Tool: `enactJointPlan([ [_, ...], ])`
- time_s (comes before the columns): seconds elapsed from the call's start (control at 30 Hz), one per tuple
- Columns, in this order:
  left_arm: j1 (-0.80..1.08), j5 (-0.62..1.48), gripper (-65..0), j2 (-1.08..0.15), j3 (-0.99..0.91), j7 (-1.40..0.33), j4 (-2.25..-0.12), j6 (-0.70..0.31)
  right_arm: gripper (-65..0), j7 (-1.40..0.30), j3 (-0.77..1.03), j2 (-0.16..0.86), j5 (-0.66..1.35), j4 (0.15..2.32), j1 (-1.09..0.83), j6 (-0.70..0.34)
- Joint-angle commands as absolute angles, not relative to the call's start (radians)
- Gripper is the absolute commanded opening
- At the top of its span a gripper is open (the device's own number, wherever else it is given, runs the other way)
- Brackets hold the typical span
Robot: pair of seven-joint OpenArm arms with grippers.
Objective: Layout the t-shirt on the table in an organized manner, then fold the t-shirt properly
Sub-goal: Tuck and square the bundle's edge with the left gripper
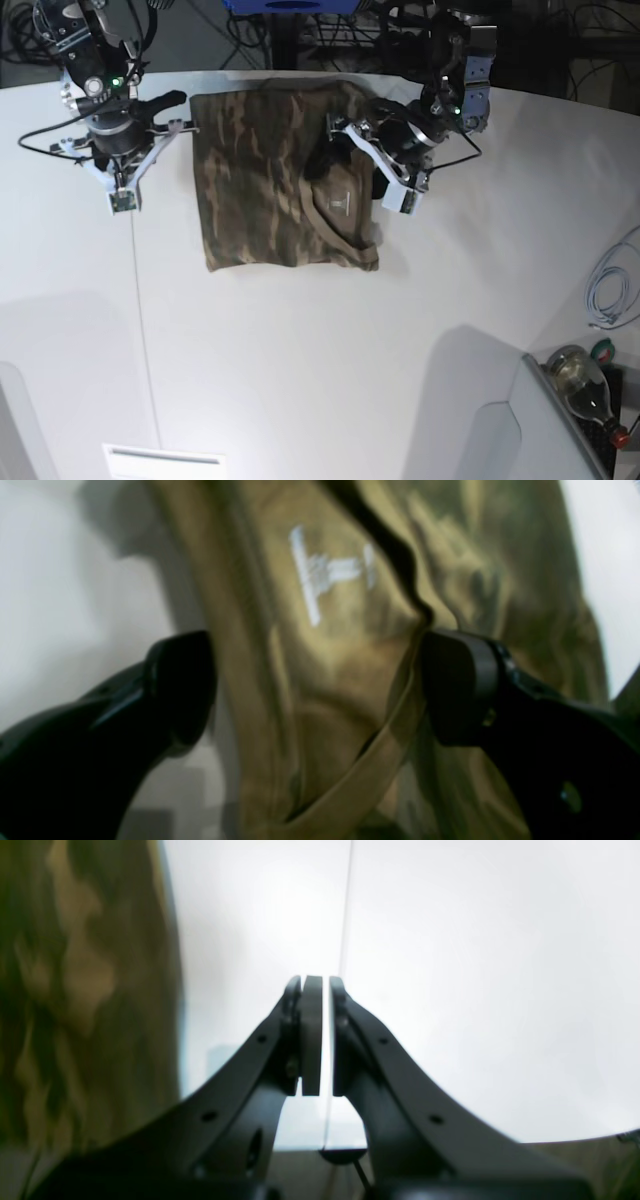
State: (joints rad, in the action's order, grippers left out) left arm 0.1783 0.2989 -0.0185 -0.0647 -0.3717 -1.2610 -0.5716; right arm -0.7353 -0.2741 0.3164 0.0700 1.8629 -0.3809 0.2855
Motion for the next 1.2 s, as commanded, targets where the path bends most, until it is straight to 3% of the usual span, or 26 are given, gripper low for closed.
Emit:
enactJointPlan([
  [0.0, 0.159, 0.300, -3.6, -0.005, -0.065, -0.378, -1.242, -0.565, -63.2, -0.702, -0.245, 0.323, 0.059, 1.882, -0.384, 0.265],
  [0.07, 0.140, 0.298, -7.1, 0.001, -0.064, -0.380, -1.201, -0.565, -63.2, -0.688, -0.191, 0.318, 0.061, 1.882, -0.406, 0.206],
  [0.1, 0.134, 0.298, -12.8, 0.001, -0.064, -0.380, -1.182, -0.565, -63.2, -0.684, -0.168, 0.315, 0.062, 1.882, -0.414, 0.186],
  [0.2, 0.122, 0.297, -41.6, -0.002, -0.064, -0.380, -1.147, -0.565, -63.2, -0.684, -0.079, 0.294, 0.062, 1.882, -0.433, 0.176],
  [0.27, 0.120, 0.289, -65.0, -0.012, -0.065, -0.380, -1.142, -0.565, -63.2, -0.684, -0.041, 0.292, 0.062, 1.882, -0.440, 0.176],
  [0.33, 0.113, 0.288, -65.0, -0.018, -0.065, -0.387, -1.153, -0.565, -63.2, -0.684, -0.019, 0.292, 0.062, 1.882, -0.441, 0.174],
  [0.53, -0.004, 0.288, -65.0, -0.140, 0.048, -0.639, -1.251, -0.565, -63.2, -0.684, 0.013, 0.294, 0.062, 1.876, -0.452, 0.174],
  [0.8, -0.298, 0.288, -65.0, -0.334, 0.581, -0.711, -1.227, -0.565, -63.2, -0.688, 0.013, 0.292, 0.062, 1.877, -0.455, 0.174],
  [1.0, -0.542, 0.286, -65.0, -0.323, 0.981, -0.707, -1.199, -0.565, -63.2, -0.691, 0.019, 0.272, 0.062, 1.876, -0.455, 0.174],
  [1.17, -0.654, 0.193, -65.0, -0.223, 1.150, -0.707, -1.198, -0.564, -63.2, -0.691, 0.111, 0.183, 0.062, 1.876, -0.453, 0.174],
])
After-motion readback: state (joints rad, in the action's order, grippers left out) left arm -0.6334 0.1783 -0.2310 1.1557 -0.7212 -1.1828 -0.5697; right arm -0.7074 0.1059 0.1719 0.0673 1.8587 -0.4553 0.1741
